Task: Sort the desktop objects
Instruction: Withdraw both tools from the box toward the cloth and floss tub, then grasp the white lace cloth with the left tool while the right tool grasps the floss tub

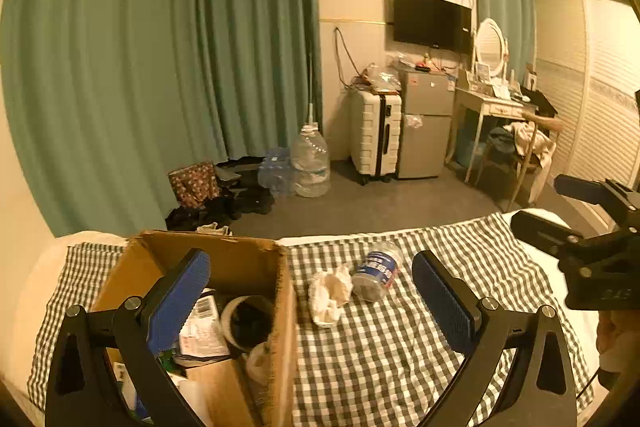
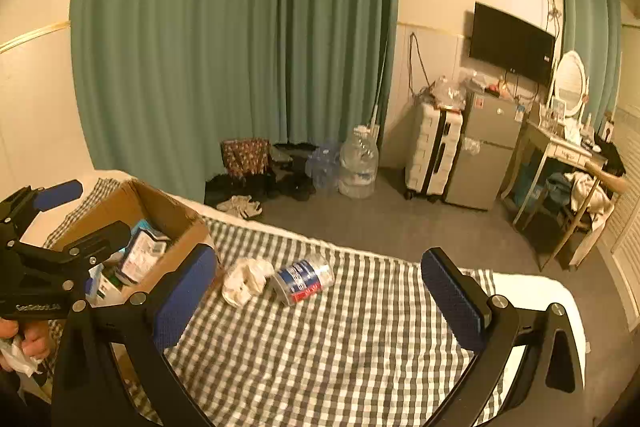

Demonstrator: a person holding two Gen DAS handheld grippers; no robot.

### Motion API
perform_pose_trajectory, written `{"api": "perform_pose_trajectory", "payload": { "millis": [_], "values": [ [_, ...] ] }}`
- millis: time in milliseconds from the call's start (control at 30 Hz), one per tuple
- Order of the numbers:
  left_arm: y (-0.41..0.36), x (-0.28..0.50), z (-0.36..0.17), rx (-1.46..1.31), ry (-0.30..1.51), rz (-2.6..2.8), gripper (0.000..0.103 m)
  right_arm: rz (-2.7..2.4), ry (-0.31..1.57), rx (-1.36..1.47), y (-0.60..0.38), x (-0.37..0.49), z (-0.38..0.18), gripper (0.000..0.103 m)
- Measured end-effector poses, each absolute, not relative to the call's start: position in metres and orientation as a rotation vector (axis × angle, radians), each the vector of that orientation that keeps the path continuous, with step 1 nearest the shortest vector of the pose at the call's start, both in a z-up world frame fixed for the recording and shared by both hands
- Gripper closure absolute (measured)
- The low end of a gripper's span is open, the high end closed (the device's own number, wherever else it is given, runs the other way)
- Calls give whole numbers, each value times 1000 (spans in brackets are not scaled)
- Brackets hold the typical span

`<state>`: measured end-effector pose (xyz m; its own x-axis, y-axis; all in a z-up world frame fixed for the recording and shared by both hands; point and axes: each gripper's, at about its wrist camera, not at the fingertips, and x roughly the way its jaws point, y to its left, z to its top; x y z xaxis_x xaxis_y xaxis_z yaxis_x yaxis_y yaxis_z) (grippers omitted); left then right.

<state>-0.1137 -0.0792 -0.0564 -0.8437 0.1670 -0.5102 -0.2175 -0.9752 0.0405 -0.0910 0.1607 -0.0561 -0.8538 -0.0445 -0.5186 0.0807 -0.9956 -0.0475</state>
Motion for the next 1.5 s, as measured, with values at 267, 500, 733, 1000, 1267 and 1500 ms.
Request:
{"api": "perform_pose_trajectory", "payload": {
  "millis": [267, 500, 733, 1000, 1267, 1500],
  "values": [
    [-47, -136, -88, -875, 128, 2727, 0, -2815, 42, 1006, 200, -127, -107, 0],
    [-25, -162, -135, -1029, 128, 2637, 0, -2733, 34, 1154, 232, -172, -146, 0],
    [-17, -188, -178, -1133, 147, 2644, 0, -2631, 127, 1140, 216, -206, -176, 0],
    [2, -201, -212, -1140, 253, 2610, 0, -2444, 155, 1216, 184, -261, -220, 0],
    [2, -213, -234, -1152, 301, 2611, 0, -2350, 38, 1300, 179, -302, -248, 0],
    [5, -220, -243, -1161, 305, 2621, 0, -2372, 125, 1408, 168, -327, -258, 0]
  ]
}}
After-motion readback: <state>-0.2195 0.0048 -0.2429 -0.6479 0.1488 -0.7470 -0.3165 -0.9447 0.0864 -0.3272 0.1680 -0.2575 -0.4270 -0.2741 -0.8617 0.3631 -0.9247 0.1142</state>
